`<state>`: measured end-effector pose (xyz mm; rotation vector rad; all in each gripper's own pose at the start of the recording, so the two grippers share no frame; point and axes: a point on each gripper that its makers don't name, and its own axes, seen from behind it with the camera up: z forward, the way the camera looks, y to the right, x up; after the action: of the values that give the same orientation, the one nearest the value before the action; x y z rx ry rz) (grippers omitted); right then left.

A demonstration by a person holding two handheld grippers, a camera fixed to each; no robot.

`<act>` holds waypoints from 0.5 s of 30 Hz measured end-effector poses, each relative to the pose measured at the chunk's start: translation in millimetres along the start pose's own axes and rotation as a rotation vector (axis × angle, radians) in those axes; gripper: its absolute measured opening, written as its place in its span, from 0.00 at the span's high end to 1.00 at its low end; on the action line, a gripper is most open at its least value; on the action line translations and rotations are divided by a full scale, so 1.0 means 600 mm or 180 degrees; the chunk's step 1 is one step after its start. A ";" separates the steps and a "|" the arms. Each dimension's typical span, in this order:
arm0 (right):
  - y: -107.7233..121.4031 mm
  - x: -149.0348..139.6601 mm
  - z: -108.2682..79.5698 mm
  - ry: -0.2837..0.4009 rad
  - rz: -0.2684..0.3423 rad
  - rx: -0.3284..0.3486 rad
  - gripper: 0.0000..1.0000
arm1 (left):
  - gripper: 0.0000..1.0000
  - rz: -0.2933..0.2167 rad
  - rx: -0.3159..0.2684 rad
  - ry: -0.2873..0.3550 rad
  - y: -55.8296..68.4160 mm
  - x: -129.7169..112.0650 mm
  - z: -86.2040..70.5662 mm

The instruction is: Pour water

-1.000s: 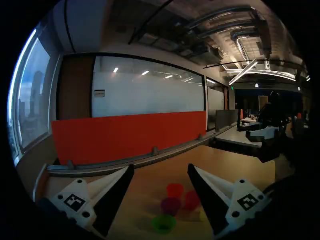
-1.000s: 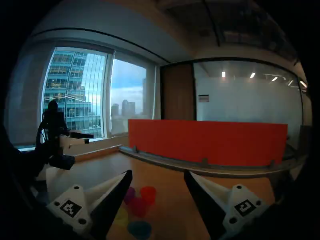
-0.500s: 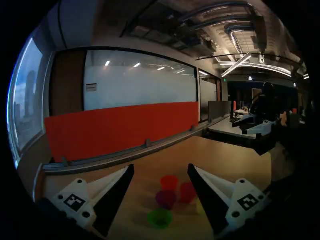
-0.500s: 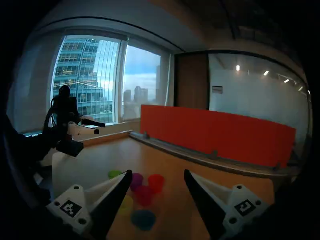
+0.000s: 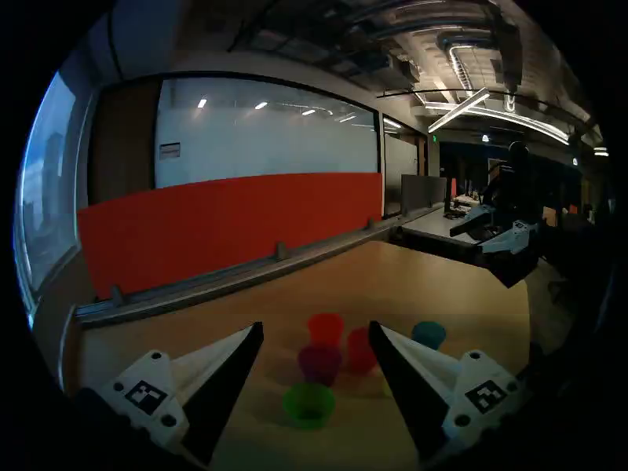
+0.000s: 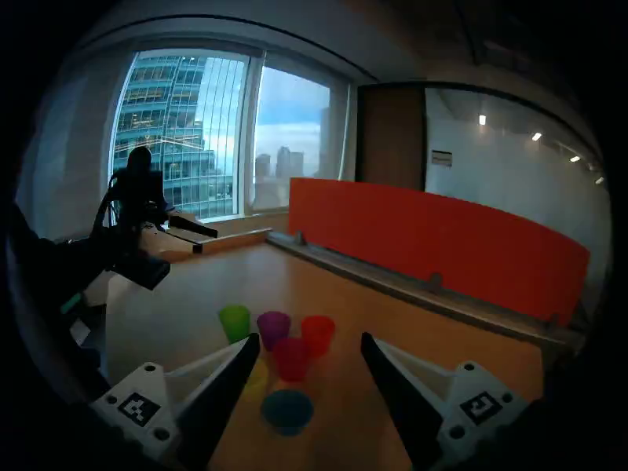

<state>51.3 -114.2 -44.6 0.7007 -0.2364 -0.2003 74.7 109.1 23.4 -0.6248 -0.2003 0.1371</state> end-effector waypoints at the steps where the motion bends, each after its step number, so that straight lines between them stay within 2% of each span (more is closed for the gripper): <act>1: 0.000 -0.006 0.001 -0.0024 0.0002 0.0007 0.00 | 0.00 0.0006 -0.0002 -0.0031 0.000 -0.008 0.002; 15: -0.007 -0.086 0.023 -0.0324 -0.0043 0.0096 0.00 | 0.00 0.0053 -0.0074 -0.0374 0.011 -0.099 0.023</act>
<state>-2.0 -112.6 -44.8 0.7231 -0.3326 -0.2461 13.4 111.0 21.8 -0.6421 -0.3105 0.1880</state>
